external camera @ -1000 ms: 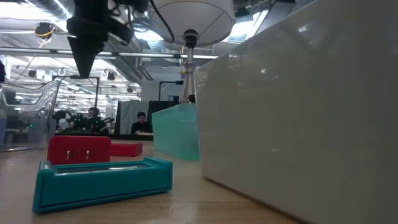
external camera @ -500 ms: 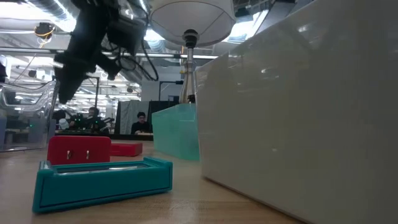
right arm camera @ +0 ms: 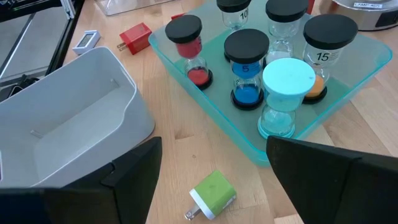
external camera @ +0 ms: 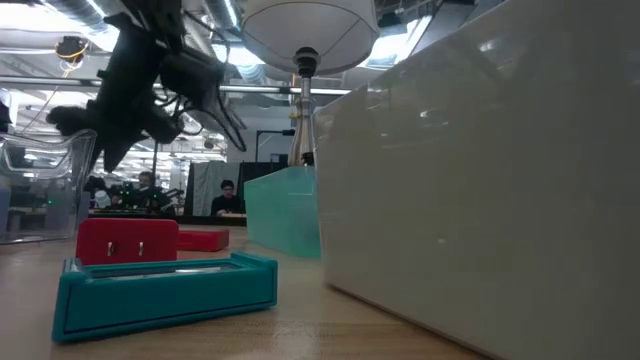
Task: Pick & Place Office items
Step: Put the blue charger adapter into the transparent bin
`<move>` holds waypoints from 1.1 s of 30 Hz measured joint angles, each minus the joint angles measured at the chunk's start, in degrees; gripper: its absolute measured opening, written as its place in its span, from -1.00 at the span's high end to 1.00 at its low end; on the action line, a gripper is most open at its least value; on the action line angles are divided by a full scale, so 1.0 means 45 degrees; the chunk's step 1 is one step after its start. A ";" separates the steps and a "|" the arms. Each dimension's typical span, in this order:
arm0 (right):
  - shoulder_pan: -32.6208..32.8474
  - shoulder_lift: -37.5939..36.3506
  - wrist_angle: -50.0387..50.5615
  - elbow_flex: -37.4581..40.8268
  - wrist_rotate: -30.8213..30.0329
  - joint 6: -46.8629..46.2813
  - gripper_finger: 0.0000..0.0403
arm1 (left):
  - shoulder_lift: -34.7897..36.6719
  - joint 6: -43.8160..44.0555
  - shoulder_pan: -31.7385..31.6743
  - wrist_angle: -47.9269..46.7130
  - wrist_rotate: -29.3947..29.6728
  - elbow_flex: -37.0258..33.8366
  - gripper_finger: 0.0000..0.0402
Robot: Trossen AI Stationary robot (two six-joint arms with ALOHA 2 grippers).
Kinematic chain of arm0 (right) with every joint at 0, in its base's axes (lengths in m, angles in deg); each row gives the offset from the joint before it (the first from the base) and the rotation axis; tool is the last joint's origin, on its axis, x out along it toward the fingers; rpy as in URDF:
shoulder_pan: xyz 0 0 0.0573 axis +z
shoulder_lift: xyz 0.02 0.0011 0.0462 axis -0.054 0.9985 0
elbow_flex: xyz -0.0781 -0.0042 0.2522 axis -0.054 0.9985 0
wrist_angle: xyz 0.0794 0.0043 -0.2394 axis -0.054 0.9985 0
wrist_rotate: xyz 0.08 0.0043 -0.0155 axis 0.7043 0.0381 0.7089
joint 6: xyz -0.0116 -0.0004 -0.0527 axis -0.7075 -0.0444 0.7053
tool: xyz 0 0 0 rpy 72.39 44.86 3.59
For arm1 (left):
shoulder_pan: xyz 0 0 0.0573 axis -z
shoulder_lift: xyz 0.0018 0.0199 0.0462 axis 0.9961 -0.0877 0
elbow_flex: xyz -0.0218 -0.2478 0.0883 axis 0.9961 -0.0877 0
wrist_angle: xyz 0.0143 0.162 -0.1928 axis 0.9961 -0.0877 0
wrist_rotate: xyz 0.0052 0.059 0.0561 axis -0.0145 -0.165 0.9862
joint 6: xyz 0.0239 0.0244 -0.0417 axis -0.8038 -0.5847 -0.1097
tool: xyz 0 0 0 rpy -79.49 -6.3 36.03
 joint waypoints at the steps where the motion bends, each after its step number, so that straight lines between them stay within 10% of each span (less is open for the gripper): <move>1: 0.0001 0.0000 -0.0001 -0.0005 0.0000 0.0000 -0.45 | 0.0000 -0.0119 -0.0086 0.0041 -0.0087 -0.0155 -0.73; 33: 0.0003 -0.0002 0.0001 -0.0005 0.0000 0.0000 -0.45 | -0.1928 -0.2502 -0.3545 0.1022 -0.0679 -0.0833 -0.73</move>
